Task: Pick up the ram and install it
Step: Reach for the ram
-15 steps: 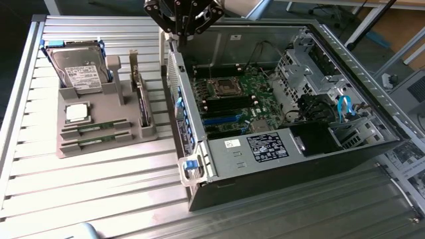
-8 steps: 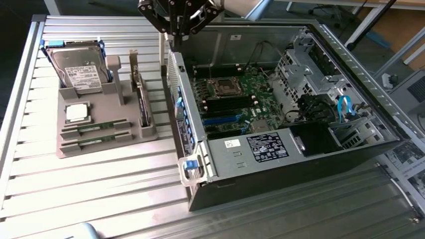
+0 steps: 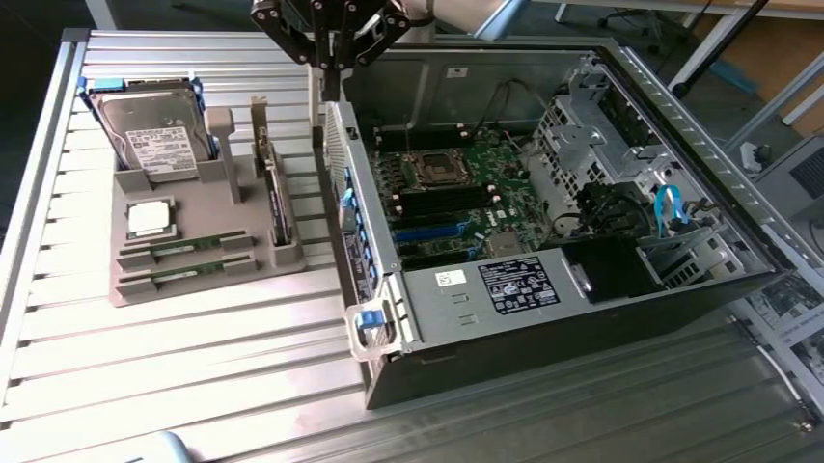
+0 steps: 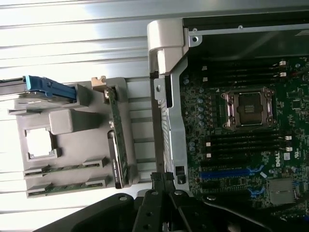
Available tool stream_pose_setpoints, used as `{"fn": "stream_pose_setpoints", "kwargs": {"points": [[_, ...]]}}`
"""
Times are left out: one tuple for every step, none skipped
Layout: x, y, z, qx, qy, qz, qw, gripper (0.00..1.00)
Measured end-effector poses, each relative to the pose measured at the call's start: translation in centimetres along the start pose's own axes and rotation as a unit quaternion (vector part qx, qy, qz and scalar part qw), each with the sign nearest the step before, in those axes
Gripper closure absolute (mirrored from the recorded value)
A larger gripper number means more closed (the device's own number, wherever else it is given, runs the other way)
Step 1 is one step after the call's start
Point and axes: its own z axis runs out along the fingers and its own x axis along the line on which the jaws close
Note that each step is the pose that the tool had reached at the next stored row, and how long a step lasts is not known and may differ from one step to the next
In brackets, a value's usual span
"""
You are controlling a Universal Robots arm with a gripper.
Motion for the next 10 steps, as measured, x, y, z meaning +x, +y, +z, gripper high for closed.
{"fn": "stream_pose_setpoints", "kwargs": {"points": [[0.1, -0.01, 0.00, 0.0000, 0.0000, 0.000, 1.0000, 0.89], [0.2, -0.02, 0.00, 0.0000, 0.0000, 0.000, 1.0000, 0.89], [0.3, -0.03, 0.00, 0.0000, 0.0000, 0.000, 1.0000, 0.89], [0.5, -0.04, 0.00, 0.0000, 0.0000, 0.000, 1.0000, 0.89], [0.6, -0.05, 0.00, 0.0000, 0.0000, 0.000, 1.0000, 0.89], [0.7, -0.06, 0.00, 0.0000, 0.0000, 0.000, 1.0000, 0.89], [0.8, -0.06, 0.00, 0.0000, 0.0000, 0.000, 1.0000, 0.89], [0.9, -0.07, -0.01, 0.0000, 0.0000, 0.000, 1.0000, 0.89], [1.1, -0.09, -0.01, 0.0000, 0.0000, 0.000, 1.0000, 0.89], [1.2, -0.10, -0.01, 0.0000, 0.0000, 0.000, 1.0000, 0.89]]}}
